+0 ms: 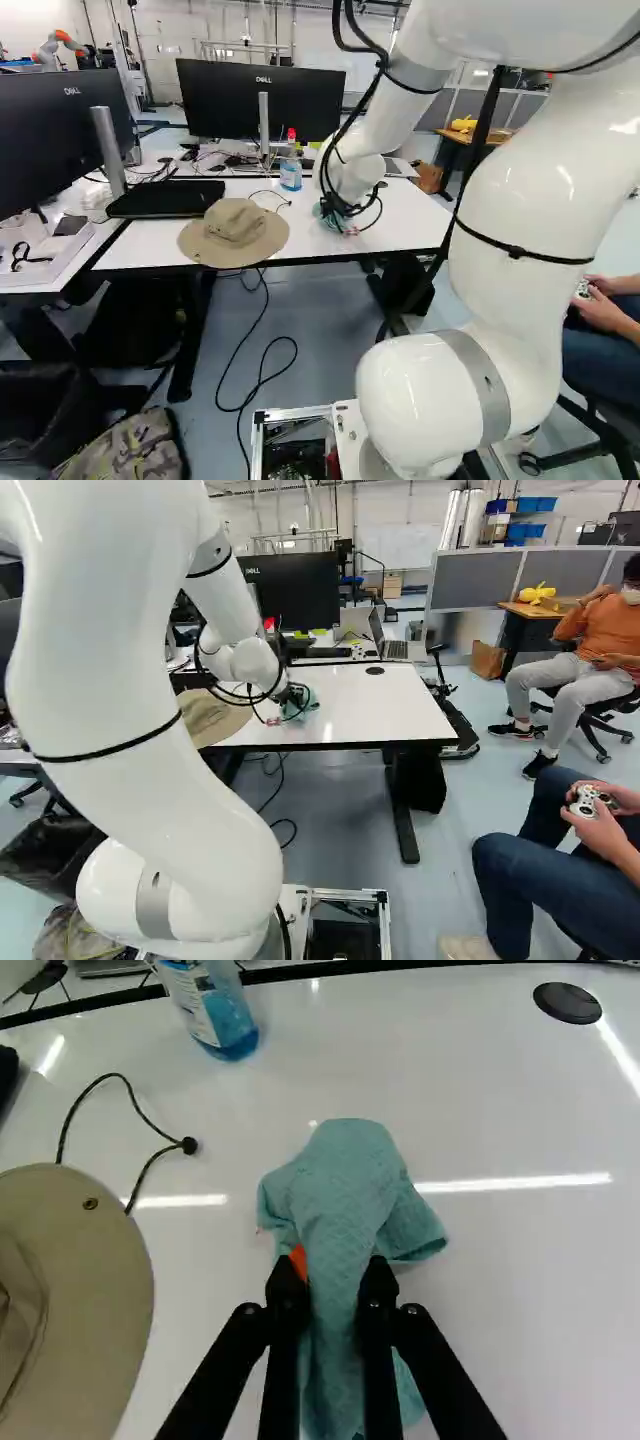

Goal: Clean the table with the green towel

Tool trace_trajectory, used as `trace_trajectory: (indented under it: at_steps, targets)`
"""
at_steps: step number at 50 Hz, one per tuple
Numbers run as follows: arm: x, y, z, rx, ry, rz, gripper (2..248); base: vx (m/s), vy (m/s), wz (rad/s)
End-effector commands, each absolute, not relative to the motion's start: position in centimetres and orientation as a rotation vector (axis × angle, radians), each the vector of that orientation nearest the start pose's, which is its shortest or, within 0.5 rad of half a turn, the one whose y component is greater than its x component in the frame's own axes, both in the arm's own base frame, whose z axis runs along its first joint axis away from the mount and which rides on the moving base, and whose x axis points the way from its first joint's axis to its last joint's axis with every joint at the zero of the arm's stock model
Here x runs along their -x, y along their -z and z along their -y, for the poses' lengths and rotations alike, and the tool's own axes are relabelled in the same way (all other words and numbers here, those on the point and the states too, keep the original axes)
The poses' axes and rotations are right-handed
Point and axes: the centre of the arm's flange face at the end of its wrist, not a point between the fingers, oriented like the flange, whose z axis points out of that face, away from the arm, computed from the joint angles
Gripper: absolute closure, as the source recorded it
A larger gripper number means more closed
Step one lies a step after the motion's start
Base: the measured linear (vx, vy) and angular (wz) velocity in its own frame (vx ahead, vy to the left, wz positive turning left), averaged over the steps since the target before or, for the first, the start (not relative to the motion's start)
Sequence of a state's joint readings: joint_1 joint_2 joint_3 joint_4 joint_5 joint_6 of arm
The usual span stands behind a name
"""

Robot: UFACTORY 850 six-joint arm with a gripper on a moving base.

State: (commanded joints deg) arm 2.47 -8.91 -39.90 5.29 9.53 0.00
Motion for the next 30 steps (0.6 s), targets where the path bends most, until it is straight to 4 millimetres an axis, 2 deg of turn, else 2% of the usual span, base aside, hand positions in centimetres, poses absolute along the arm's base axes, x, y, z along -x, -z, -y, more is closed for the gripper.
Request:
trace_trajectory:
  at_steps: [10,30]
  targets:
    - [-48.3,-39.2,-1.1,2.918,1.085,-0.105,188,0.000,0.000,0.000]
    - [-52.2,-39.1,-1.4,2.908,1.107,-0.098,188,0.000,0.000,0.000]
